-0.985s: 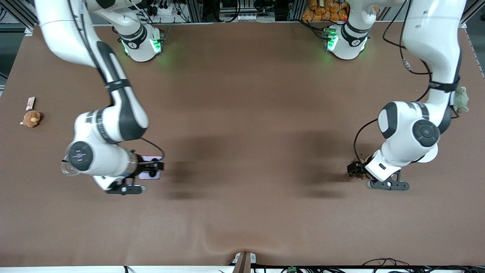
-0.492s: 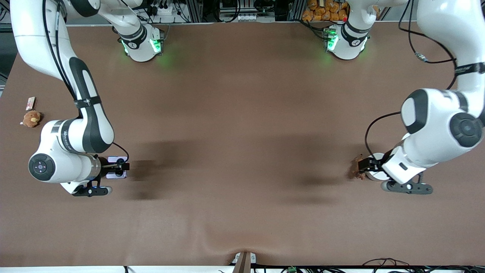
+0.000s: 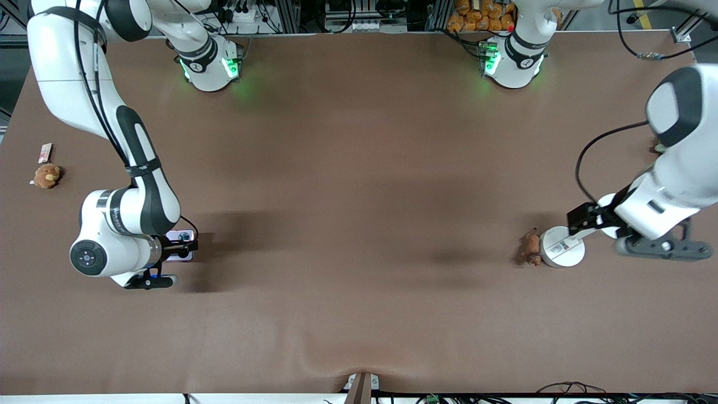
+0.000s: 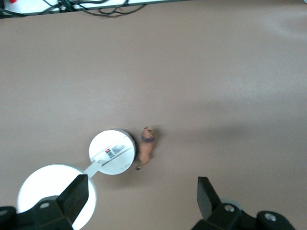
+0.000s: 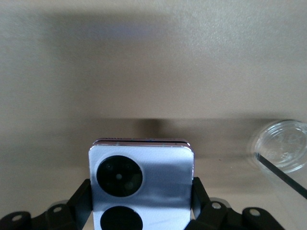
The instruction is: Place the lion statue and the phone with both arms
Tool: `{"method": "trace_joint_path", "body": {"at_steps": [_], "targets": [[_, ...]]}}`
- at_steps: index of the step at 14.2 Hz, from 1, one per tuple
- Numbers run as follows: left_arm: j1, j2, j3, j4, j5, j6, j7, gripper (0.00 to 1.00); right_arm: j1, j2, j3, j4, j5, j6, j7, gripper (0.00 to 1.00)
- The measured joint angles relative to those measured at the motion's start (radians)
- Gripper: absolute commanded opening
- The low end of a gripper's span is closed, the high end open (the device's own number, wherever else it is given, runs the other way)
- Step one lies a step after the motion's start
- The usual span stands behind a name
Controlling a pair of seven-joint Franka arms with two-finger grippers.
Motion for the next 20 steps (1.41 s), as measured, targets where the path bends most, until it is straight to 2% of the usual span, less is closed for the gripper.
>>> {"method": "trace_joint_path", "body": {"at_steps": [2, 3, 4, 5, 11, 14, 17, 20], "targets": [[0.004, -0.018, 0.03, 0.001, 0.005, -0.03, 0.035, 1.0, -0.002, 0.007, 0.0, -0.01, -0.003, 0.009, 0.0, 0.5], [0.007, -0.023, 0.038, 0.005, 0.005, -0.043, 0.043, 1.0, -0.005, 0.007, -0.001, -0.022, -0.003, 0.025, 0.0, 0.61], [0.009, -0.028, 0.044, 0.015, 0.005, -0.055, 0.045, 1.0, -0.008, 0.007, -0.001, -0.035, -0.003, 0.04, 0.0, 0.88], [0.008, -0.036, 0.051, 0.026, 0.005, -0.068, 0.046, 1.0, -0.01, 0.007, -0.001, -0.044, -0.003, 0.048, 0.0, 1.0], [0.042, -0.099, 0.076, 0.041, 0.005, -0.157, 0.047, 1.0, -0.013, 0.003, 0.001, -0.046, -0.004, 0.053, 0.0, 1.0], [0.071, -0.126, 0.076, 0.042, -0.002, -0.193, 0.05, 1.0, -0.012, -0.027, 0.006, -0.006, -0.004, 0.046, 0.0, 1.0], [0.075, -0.166, 0.075, 0.042, -0.025, -0.231, 0.05, 1.0, -0.008, -0.132, 0.015, 0.063, -0.004, -0.021, 0.0, 1.0], [0.075, -0.182, 0.07, 0.042, -0.03, -0.243, 0.05, 1.0, 0.001, -0.317, 0.02, 0.091, -0.004, -0.153, 0.002, 1.0]]}}
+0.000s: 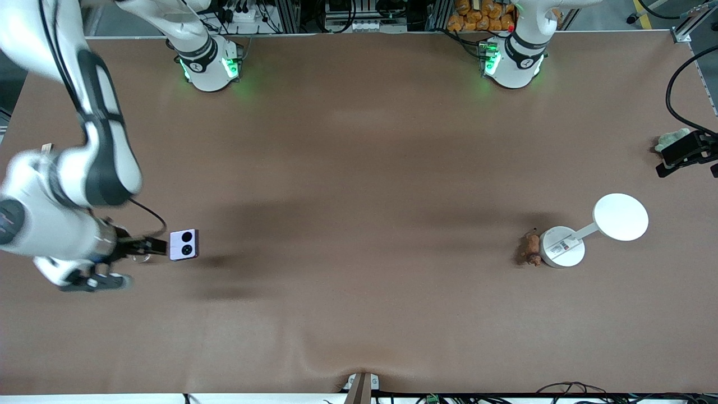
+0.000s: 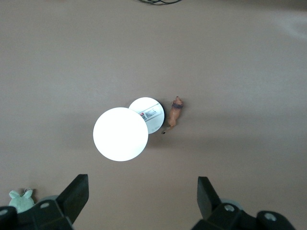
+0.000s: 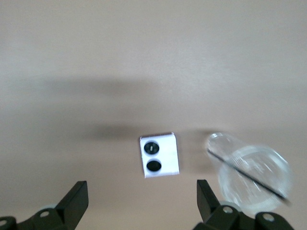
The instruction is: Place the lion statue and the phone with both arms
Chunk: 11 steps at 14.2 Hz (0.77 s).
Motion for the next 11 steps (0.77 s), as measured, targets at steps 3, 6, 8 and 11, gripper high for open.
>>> {"method": "trace_joint_path", "body": {"at_steps": [3, 6, 8, 11], "targets": [[-0.003, -0.019, -0.004, -0.006, -0.001, -0.028, 0.0, 1.0, -0.006, -0.183, -0.003, 0.0, 0.0, -0.175, 0.002, 1.0], [-0.01, -0.067, -0.005, -0.047, -0.001, -0.063, 0.0, 1.0, -0.011, -0.312, -0.029, -0.013, 0.001, -0.317, 0.004, 1.0], [-0.011, -0.109, -0.005, -0.098, -0.001, -0.066, 0.0, 1.0, -0.013, -0.346, -0.065, -0.02, 0.019, -0.364, 0.007, 1.0], [-0.01, -0.165, -0.002, -0.18, -0.001, -0.063, -0.001, 1.0, -0.013, -0.365, -0.112, -0.031, 0.043, -0.398, 0.027, 1.0]]}}
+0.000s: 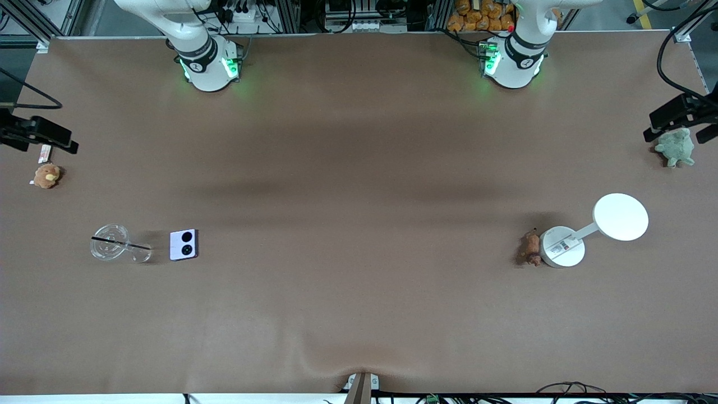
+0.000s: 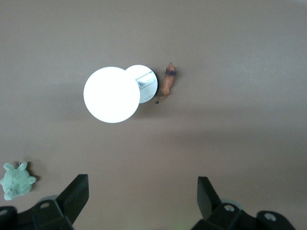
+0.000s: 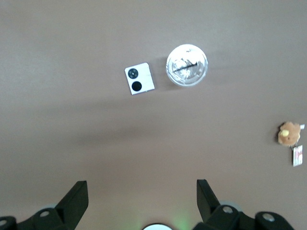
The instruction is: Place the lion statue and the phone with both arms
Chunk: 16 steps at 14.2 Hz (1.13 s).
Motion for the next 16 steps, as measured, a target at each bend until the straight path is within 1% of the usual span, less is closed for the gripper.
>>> {"method": "trace_joint_path", "body": {"at_steps": [3, 6, 9, 16], "targets": [[0.0, -0.029, 0.001, -0.037, 0.0, 0.004, -0.012, 1.0, 0.002, -0.022, 0.004, 0.0, 0.005, -0.001, 0.034, 1.0], [0.0, -0.024, 0.001, -0.031, 0.001, 0.01, -0.016, 1.0, 0.006, -0.046, 0.02, 0.0, 0.005, -0.004, 0.049, 1.0], [-0.001, -0.013, -0.001, -0.025, 0.001, 0.009, -0.051, 1.0, 0.004, -0.051, 0.017, -0.001, 0.005, -0.005, 0.051, 1.0], [-0.034, -0.011, -0.041, -0.025, 0.024, -0.001, -0.109, 1.0, 0.004, -0.051, 0.013, -0.005, 0.005, -0.005, 0.051, 1.0]]}}
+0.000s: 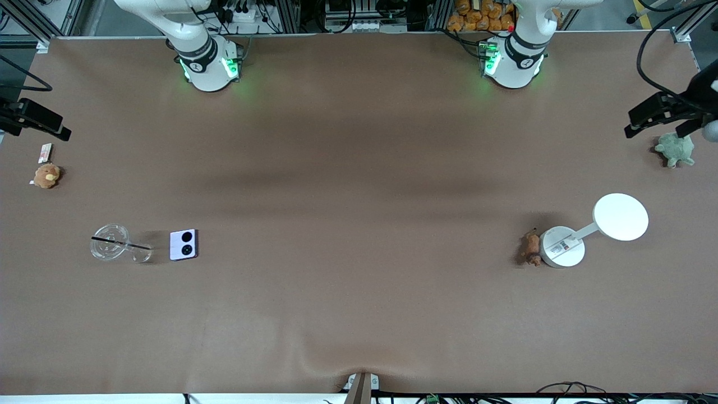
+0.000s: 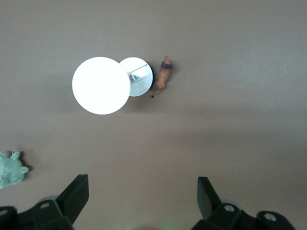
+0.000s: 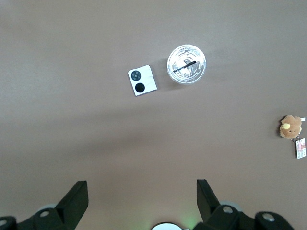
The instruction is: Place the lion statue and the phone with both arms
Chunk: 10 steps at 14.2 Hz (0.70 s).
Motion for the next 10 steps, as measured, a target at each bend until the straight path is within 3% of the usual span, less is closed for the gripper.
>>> {"method": "trace_joint_path", "body": {"at_steps": [10], "targets": [[-0.015, 0.0, -0.026, 0.004, 0.003, -0.002, -0.023, 1.0, 0.0, 0.0, 0.0, -0.002, 0.0, 0.0, 0.0, 1.0]]}}
